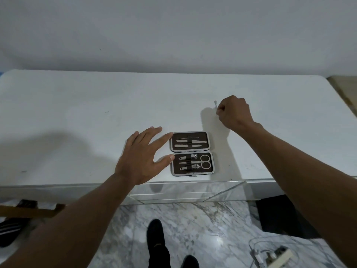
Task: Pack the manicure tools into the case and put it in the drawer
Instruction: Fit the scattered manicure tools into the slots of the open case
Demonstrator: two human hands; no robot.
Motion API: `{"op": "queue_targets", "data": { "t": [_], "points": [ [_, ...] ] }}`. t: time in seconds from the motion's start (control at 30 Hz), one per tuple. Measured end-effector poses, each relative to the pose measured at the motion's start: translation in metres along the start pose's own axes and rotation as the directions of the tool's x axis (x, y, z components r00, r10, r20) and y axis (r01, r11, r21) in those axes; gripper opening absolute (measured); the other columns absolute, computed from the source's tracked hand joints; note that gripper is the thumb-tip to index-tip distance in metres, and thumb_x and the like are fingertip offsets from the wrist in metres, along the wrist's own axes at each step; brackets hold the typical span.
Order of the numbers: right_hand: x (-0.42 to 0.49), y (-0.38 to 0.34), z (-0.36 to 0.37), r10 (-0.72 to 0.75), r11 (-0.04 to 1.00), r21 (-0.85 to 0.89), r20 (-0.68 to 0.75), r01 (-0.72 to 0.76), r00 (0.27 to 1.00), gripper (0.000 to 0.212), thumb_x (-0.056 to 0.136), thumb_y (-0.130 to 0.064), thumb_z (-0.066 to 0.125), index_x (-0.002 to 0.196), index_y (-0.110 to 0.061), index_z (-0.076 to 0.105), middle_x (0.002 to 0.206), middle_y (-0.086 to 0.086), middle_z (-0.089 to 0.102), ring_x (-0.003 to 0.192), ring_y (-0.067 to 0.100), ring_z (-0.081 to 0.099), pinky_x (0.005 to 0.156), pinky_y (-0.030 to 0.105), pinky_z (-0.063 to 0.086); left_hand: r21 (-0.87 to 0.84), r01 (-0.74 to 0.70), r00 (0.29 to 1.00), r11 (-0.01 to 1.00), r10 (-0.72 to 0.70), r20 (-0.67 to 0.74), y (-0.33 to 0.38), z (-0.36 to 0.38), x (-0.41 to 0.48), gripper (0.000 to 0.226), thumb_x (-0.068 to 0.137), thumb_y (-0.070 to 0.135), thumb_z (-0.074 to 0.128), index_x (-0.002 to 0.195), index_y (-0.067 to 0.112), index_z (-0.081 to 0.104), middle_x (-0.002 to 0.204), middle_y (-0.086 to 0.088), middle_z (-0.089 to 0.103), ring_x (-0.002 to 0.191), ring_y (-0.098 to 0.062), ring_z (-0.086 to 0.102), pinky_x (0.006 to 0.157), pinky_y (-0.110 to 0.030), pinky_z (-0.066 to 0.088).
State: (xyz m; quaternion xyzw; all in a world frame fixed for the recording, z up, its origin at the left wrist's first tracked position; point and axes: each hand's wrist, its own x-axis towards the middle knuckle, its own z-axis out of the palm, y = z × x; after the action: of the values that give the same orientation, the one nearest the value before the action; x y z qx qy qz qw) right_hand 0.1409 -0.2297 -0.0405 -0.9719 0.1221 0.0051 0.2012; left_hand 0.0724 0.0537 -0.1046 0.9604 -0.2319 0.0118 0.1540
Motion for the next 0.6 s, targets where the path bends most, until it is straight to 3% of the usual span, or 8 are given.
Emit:
{"op": "queue_targets", "data": {
  "t": [0.1, 0.3, 0.37, 0.47, 0.6],
  "points": [
    [0.008, -0.004, 0.003, 0.068, 0.998, -0.007, 0.014, -0.068, 0.998, 0.02, 0.086, -0.02, 0.061, 0.091, -0.001, 0.069, 0.095, 0.023, 0.07, 0.09, 0.041, 0.064, 0.07, 0.03, 0.043, 0.0, 0.002, 1.0, 1.0, -0.002, -0.002, 0.001, -0.001, 0.0, 0.066, 0.089, 0.072, 0.028, 0.148, 0.043, 0.03, 0.156, 0.006, 0.034, 0.146, -0.016, 0.025, 0.119, -0.045, 0.017],
    [0.015, -0.014, 0.0, 0.134, 0.991, -0.014, 0.02, -0.134, 0.991, 0.017, 0.081, -0.011, 0.066, 0.093, 0.001, 0.066, 0.096, 0.021, 0.07, 0.092, 0.039, 0.065, 0.073, 0.033, 0.047, 0.005, 0.004, 1.0, 1.0, -0.004, -0.004, 0.0, -0.002, -0.001, 0.066, 0.089, 0.072, 0.028, 0.148, 0.043, 0.031, 0.155, 0.007, 0.035, 0.145, -0.014, 0.026, 0.119, -0.044, 0.018],
    [0.016, -0.019, -0.002, 0.149, 0.989, -0.029, 0.03, -0.148, 0.988, 0.008, 0.083, -0.007, 0.064, 0.081, -0.002, 0.059, 0.091, 0.018, 0.065, 0.094, 0.039, 0.064, 0.071, 0.032, 0.044, 0.003, 0.002, 1.0, 1.0, -0.002, -0.007, 0.001, -0.002, -0.001, 0.065, 0.09, 0.071, 0.03, 0.148, 0.042, 0.032, 0.155, 0.006, 0.037, 0.145, -0.015, 0.028, 0.119, -0.045, 0.019],
    [0.018, -0.025, -0.003, 0.182, 0.982, -0.061, 0.033, -0.179, 0.983, 0.03, 0.085, -0.004, 0.06, 0.065, -0.009, 0.038, 0.087, 0.014, 0.052, 0.094, 0.038, 0.061, 0.07, 0.031, 0.04, 0.007, 0.006, 1.0, 1.0, -0.006, -0.002, 0.002, -0.002, -0.001, 0.065, 0.09, 0.071, 0.029, 0.148, 0.042, 0.031, 0.155, 0.007, 0.035, 0.145, -0.014, 0.026, 0.119, -0.044, 0.018],
    [0.022, -0.031, -0.003, 0.196, 0.978, -0.079, 0.04, -0.192, 0.98, 0.01, 0.086, -0.001, 0.057, 0.083, -0.005, 0.048, 0.087, 0.012, 0.049, 0.085, 0.034, 0.054, 0.07, 0.031, 0.04, 0.005, 0.009, 1.0, 1.0, -0.009, -0.005, 0.002, -0.002, -0.002, 0.065, 0.09, 0.072, 0.029, 0.148, 0.043, 0.032, 0.156, 0.008, 0.035, 0.145, -0.013, 0.025, 0.119, -0.042, 0.016]
  ]
}}
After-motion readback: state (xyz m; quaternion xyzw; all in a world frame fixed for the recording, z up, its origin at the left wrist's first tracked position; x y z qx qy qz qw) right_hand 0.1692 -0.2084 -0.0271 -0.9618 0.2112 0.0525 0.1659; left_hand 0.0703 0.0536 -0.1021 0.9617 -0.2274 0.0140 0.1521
